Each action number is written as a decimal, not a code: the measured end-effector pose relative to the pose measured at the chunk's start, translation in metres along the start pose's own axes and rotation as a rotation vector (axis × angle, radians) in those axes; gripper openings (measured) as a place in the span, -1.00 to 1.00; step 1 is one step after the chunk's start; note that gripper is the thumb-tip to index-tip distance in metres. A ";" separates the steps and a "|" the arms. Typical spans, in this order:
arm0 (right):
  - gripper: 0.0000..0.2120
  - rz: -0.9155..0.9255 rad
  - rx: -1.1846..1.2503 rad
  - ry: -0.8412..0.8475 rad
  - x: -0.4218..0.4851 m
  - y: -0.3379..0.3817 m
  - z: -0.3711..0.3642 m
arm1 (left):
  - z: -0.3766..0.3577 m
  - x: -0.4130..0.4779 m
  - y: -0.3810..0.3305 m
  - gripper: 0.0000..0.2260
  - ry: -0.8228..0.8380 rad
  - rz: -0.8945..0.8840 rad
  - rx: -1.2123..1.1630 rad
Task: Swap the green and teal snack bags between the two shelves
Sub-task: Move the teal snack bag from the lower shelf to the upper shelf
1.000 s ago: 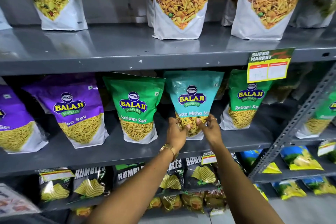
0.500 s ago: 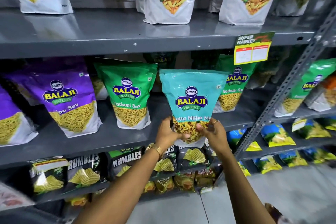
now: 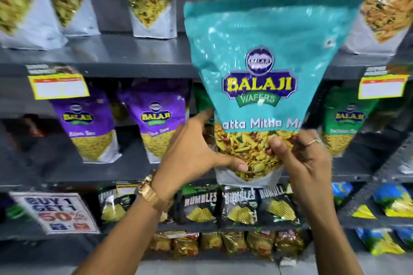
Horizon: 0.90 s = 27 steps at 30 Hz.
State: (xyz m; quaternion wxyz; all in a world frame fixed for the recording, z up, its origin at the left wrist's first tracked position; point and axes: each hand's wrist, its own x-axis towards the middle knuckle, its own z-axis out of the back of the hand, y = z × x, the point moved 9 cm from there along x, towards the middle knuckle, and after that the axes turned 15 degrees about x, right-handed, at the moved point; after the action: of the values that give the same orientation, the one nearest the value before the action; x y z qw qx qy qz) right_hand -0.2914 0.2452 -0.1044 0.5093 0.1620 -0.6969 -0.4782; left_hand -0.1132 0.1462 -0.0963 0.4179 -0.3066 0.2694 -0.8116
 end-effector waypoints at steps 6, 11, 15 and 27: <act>-0.72 0.163 0.089 -0.008 0.060 0.072 -0.069 | 0.120 0.013 -0.032 -0.22 -0.210 -0.145 0.000; -0.54 0.218 0.137 0.092 0.136 0.084 -0.140 | 0.190 0.055 -0.034 -0.02 -0.318 -0.235 0.061; -0.71 0.285 0.146 0.126 0.181 0.101 -0.183 | 0.226 0.090 -0.016 -0.14 -0.271 -0.228 -0.044; -0.46 0.168 0.048 0.193 0.241 0.069 -0.268 | 0.262 0.156 0.055 -0.11 -0.367 -0.043 -0.053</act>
State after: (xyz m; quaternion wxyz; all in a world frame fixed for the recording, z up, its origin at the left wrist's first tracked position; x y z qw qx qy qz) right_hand -0.1449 -0.0267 0.0932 0.6084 0.1604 -0.6669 -0.3991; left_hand 0.0326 -0.0606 0.0825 0.4345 -0.4660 0.2034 -0.7434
